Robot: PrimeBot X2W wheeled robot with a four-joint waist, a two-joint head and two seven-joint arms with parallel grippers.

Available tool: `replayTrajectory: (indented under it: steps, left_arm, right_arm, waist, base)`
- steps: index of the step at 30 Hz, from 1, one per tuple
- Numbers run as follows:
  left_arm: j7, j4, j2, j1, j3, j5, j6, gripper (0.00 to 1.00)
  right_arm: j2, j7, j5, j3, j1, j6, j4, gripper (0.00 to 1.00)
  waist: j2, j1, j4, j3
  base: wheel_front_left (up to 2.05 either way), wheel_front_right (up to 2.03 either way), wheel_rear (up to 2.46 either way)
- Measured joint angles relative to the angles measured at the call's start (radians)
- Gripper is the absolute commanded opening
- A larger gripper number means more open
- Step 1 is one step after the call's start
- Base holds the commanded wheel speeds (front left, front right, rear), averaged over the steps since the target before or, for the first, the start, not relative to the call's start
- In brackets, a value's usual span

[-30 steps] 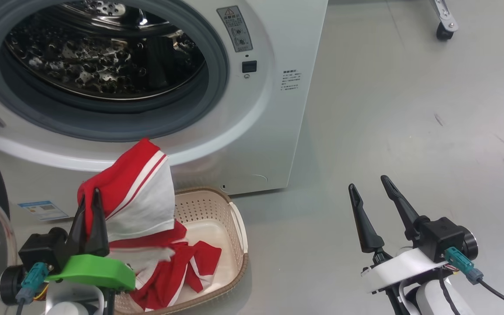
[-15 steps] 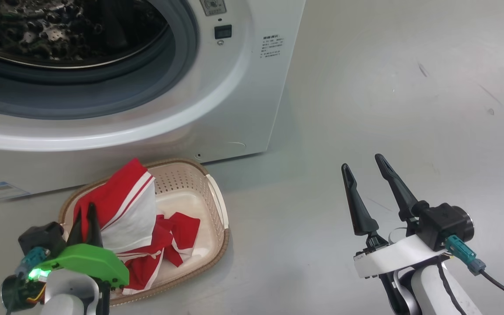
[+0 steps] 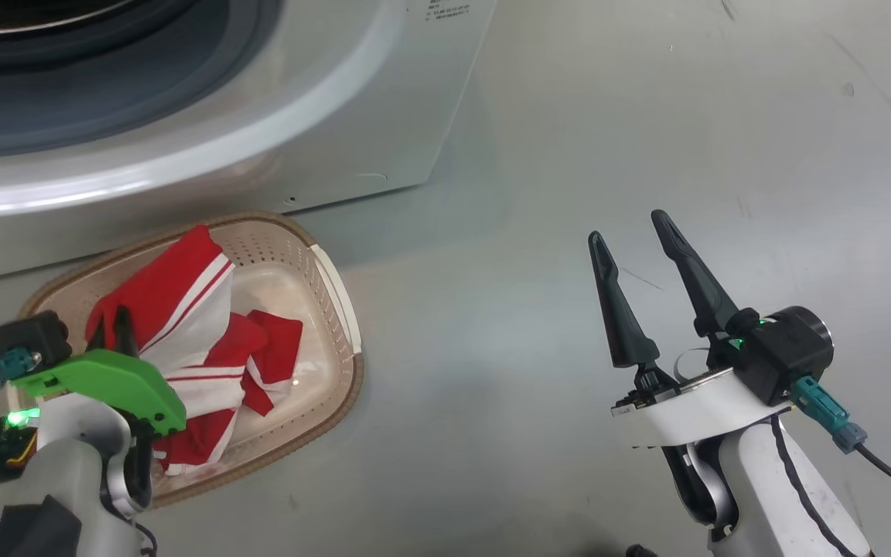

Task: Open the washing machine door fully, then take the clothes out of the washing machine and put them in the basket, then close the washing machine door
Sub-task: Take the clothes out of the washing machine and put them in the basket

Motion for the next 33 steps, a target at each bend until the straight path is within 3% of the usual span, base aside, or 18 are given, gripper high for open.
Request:
replayTrajectory:
  steps: [10,20,22,24,25,33]
  left_arm:
    - [0.053,0.152,0.023,-0.106,0.025,-0.024,-0.004,0.00]
    - [0.062,0.273,0.023,-0.185,0.030,-0.057,-0.036,0.00]
    - [0.062,0.294,0.022,-0.196,0.030,-0.057,-0.040,0.38]
    - [0.061,0.310,0.022,-0.210,0.029,-0.057,-0.045,0.96]
    - [0.060,0.323,0.022,-0.218,0.028,-0.057,-0.049,1.00]
    - [-0.002,0.380,0.008,-0.232,0.029,-0.059,-0.063,1.00]
  right_arm:
    - [0.004,0.000,0.003,0.009,-0.067,0.005,-0.007,1.00]
    - [0.007,0.000,0.003,0.013,-0.104,0.005,0.005,1.00]
    - [0.007,0.000,0.003,0.014,-0.106,0.005,0.008,1.00]
    - [0.007,0.000,0.003,0.013,-0.109,0.005,0.012,1.00]
    - [0.008,0.000,0.003,0.012,-0.112,0.005,0.016,1.00]
    - [0.008,0.000,0.003,0.001,-0.119,0.005,0.038,1.00]
  waist:
    - [0.0000,0.0001,-0.038,0.127]
    - [0.0000,0.0000,-0.053,0.185]
    - [0.0000,0.0000,-0.052,0.187]
    - [0.0000,0.0000,-0.051,0.187]
    - [0.0000,0.0000,-0.049,0.186]
    - [0.0000,0.0000,-0.031,0.156]
  base:
    - [0.00,0.00,0.00]
    - [0.00,0.00,0.00]
    - [0.00,0.00,0.00]
    - [0.00,0.00,0.00]
    - [0.00,0.00,0.00]
    - [0.00,0.00,0.00]
